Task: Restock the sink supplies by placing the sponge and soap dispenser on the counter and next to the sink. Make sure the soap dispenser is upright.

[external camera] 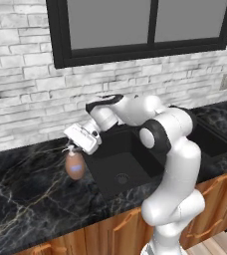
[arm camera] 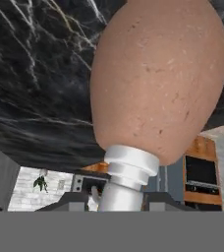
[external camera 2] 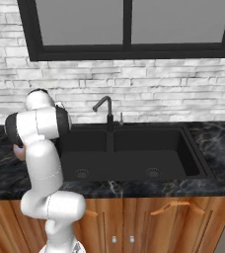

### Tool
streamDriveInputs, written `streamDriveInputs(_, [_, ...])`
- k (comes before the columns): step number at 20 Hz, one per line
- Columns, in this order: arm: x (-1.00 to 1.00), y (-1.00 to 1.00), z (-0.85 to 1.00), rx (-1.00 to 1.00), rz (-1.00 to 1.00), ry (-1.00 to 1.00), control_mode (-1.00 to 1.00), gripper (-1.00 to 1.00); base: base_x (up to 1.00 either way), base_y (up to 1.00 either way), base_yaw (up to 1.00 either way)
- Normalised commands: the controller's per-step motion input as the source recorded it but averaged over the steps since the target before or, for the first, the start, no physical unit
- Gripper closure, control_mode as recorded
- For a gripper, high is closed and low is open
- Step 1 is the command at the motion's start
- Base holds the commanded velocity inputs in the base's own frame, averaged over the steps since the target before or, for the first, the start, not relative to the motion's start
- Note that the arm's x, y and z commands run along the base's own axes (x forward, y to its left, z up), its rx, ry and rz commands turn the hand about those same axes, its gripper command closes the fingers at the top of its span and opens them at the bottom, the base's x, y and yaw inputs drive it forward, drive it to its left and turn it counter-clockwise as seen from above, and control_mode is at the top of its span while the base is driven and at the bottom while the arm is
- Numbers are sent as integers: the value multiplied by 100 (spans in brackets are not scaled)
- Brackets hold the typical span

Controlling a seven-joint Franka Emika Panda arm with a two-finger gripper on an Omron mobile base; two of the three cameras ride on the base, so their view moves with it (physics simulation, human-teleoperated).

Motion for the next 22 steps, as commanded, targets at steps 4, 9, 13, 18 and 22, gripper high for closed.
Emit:
streamDriveInputs(4, [-27,-1,-14,-2,0,-30,-100,100,0,0,0])
streamDriveInputs(9, [0,-21,-11,0,0,-22,-100,-100,0,0,0])
streamDriveInputs(13, [0,-33,-2,0,0,-24,-100,-100,0,0,0])
streamDriveInputs(18, [-17,-14,17,0,0,-26,-100,-100,0,0,0])
streamDriveInputs(22, [-46,-2,73,0,1,-24,-100,-100,0,0,0])
